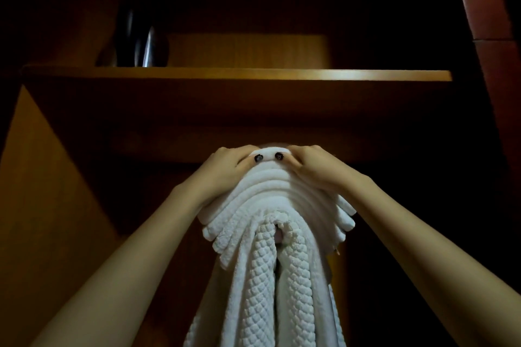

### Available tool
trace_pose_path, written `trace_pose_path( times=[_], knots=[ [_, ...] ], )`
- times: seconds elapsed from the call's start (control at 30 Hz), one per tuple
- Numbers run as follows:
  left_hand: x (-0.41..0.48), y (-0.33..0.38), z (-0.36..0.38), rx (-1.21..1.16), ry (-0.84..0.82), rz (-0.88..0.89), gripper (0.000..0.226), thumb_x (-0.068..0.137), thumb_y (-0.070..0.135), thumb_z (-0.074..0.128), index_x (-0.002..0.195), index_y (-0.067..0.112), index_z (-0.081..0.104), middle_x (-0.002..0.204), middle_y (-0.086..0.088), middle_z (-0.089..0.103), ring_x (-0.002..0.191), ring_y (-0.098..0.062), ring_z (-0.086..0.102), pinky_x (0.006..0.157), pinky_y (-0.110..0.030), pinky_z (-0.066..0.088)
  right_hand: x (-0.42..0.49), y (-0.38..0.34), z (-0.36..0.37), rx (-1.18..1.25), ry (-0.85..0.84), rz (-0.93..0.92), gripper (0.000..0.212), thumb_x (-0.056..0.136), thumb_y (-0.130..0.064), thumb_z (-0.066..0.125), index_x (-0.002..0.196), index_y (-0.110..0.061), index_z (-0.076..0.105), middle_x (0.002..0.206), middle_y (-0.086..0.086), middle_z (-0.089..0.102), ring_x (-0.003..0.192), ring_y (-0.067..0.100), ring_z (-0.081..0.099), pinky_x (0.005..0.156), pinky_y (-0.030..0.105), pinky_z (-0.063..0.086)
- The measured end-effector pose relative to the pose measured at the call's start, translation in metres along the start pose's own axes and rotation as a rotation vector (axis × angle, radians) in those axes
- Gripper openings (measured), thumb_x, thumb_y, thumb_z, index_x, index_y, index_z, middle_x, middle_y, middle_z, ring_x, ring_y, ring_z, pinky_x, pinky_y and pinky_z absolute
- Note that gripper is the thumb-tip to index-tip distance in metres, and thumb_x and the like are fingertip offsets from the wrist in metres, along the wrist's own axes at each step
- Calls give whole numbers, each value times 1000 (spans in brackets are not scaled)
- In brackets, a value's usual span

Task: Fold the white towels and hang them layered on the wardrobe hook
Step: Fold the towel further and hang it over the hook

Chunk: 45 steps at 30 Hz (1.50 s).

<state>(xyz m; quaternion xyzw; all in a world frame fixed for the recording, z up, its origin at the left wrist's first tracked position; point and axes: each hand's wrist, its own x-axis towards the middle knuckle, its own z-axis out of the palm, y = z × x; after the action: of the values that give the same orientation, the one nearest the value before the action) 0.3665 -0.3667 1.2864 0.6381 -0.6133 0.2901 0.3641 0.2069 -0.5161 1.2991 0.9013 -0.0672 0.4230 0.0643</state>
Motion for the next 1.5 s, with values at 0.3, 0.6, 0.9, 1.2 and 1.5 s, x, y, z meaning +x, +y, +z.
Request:
trace_pose_path(
  times=[0.3,0.6,0.9,1.2,1.5],
  knots=[
    [5,-11,8,-11,-39,-88,34,96,59,38,105,44,68,105,14,71,107,-12,63,93,-37,47,2,10,16,36,7,79,48,102,-51,33,72,-19,51,69,-4,57,63,10,49,57,28,34],
    [-13,5,1,-24,-188,-43,42,103,38,42,143,25,44,140,7,50,131,-11,45,100,-21,31,-21,-8,5,108,-52,175,35,103,-47,39,120,-22,56,116,3,64,111,26,57,80,32,40],
    [-99,50,-42,340,-68,19,48,99,36,49,144,20,44,150,1,42,142,-17,31,115,-41,29,-108,-67,-12,-160,-88,241,61,101,-43,45,153,-21,24,157,13,25,145,31,21,112,53,26],
    [-274,89,-83,514,-192,-111,60,99,43,46,153,25,27,160,2,26,148,-20,18,119,-44,23,-212,-202,7,-43,-225,182,61,101,-38,47,153,-18,24,158,12,23,147,32,15,115,51,22],
    [-542,62,-167,551,-341,-423,59,97,40,51,151,22,33,158,-3,31,146,-26,21,119,-46,19,-326,-381,117,345,-476,-67,57,102,-38,46,153,-18,29,161,8,23,150,27,12,120,45,15]
  ],
)
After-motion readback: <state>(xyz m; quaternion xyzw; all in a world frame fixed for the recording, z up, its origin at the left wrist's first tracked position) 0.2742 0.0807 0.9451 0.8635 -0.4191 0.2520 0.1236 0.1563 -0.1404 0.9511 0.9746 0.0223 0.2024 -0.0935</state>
